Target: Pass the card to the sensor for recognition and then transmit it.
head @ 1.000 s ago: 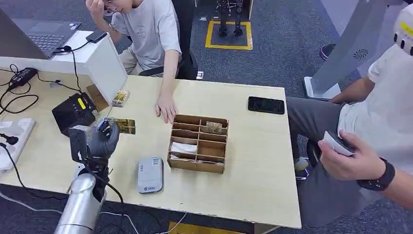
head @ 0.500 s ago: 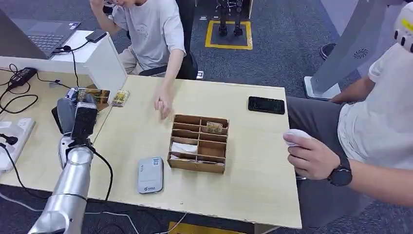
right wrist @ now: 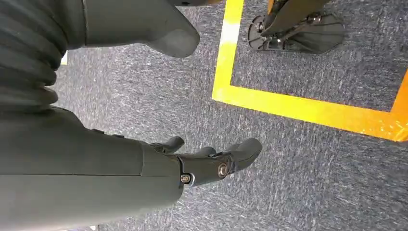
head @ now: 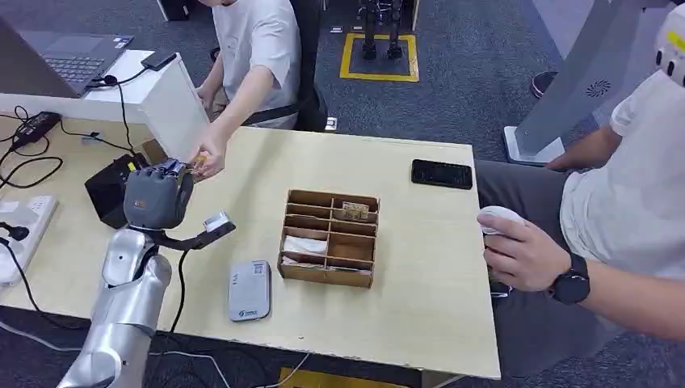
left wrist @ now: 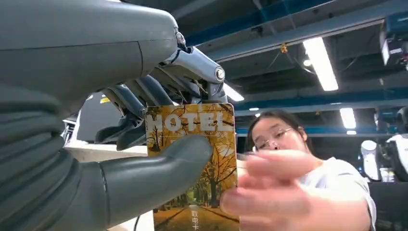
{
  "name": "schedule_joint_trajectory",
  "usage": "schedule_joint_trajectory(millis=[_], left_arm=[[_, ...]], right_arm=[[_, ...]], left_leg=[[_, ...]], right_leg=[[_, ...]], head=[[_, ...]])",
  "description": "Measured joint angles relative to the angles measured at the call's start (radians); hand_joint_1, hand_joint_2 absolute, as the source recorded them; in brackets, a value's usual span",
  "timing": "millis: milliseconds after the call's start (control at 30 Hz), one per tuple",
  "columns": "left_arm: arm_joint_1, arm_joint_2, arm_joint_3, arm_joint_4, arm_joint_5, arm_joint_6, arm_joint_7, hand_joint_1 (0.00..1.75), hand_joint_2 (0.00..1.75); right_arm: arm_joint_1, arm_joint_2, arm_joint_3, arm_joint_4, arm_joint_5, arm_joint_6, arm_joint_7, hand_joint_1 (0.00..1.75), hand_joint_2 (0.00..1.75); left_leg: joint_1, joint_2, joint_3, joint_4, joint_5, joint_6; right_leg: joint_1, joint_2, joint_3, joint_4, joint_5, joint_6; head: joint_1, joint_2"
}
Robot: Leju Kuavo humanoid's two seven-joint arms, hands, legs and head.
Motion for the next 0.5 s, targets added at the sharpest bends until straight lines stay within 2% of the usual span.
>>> schedule_joint_trajectory(millis=[200,467,500], left_arm=[[0.001,-0.018,0.016,0.01,0.007,0.0,-0.013,1.75,1.75],[-0.003,-0.032,0.019,0.045,0.109,0.0,-0.059,1.75,1.75],[-0.004,-0.032,0.02,0.048,0.12,0.0,-0.06,0.0,1.75]], right_arm=[[-0.002,0.0,0.005,0.0,0.0,-0.002,0.0,0.0,1.75],[-0.003,0.0,0.005,0.0,0.0,-0.001,-0.014,0.0,1.75],[-0.003,0.0,0.005,0.0,0.0,-0.001,-0.014,0.0,1.75]], left_leg=[[0.0,0.0,0.0,0.0,0.0,0.0],[0.0,0.0,0.0,0.0,0.0,0.0],[0.0,0.0,0.0,0.0,0.0,0.0]], right_leg=[[0.0,0.0,0.0,0.0,0.0,0.0],[0.0,0.0,0.0,0.0,0.0,0.0],[0.0,0.0,0.0,0.0,0.0,0.0]], head=[[0.0,0.0],[0.0,0.0],[0.0,0.0]])
